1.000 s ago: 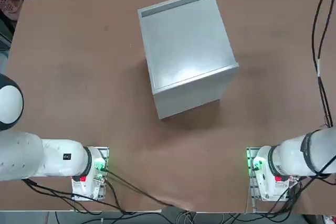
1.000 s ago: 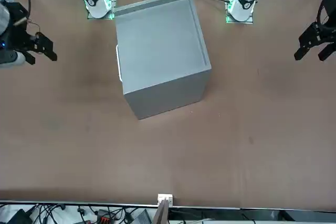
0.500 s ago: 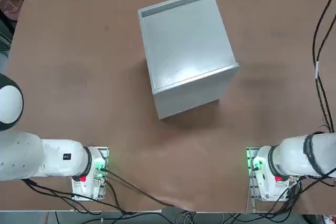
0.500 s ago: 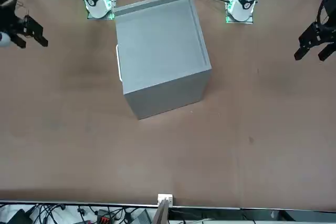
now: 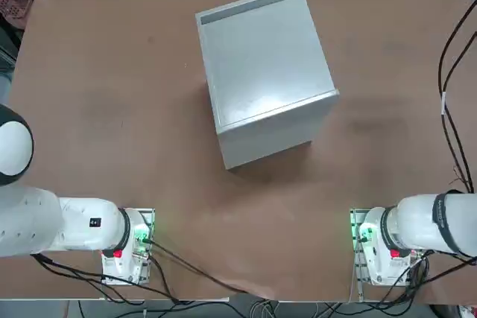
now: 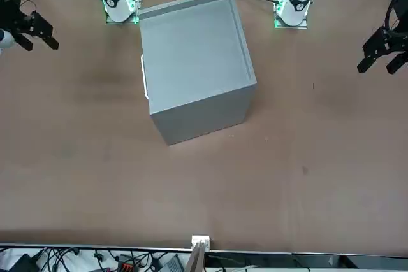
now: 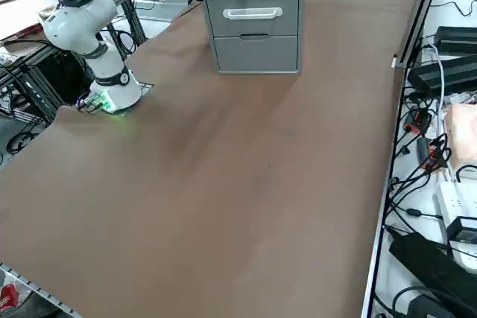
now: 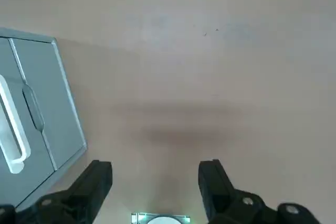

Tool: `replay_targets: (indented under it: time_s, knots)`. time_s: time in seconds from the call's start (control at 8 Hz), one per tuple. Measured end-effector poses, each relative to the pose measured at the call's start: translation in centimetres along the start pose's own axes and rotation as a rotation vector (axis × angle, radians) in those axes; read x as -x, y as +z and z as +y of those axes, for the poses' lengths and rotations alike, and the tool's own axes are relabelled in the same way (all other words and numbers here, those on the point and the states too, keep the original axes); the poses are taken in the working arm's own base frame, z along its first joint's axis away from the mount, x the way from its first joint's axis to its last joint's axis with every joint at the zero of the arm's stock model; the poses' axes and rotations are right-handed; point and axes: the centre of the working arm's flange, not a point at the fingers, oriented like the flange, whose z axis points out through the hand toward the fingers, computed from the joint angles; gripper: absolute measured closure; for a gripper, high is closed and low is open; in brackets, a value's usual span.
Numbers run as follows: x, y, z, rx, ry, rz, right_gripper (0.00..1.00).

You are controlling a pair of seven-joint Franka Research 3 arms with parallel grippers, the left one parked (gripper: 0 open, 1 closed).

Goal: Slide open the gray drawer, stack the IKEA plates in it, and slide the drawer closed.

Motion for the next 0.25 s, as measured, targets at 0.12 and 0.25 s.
replay_targets:
  time_s: [0.12,0.25]
  knots:
    - [-0.03,-0.07,0.14,-0.004,0.000,0.004,0.00]
    - [-0.06,-0.17,0.17,-0.007,-0.003,0.009,0.00]
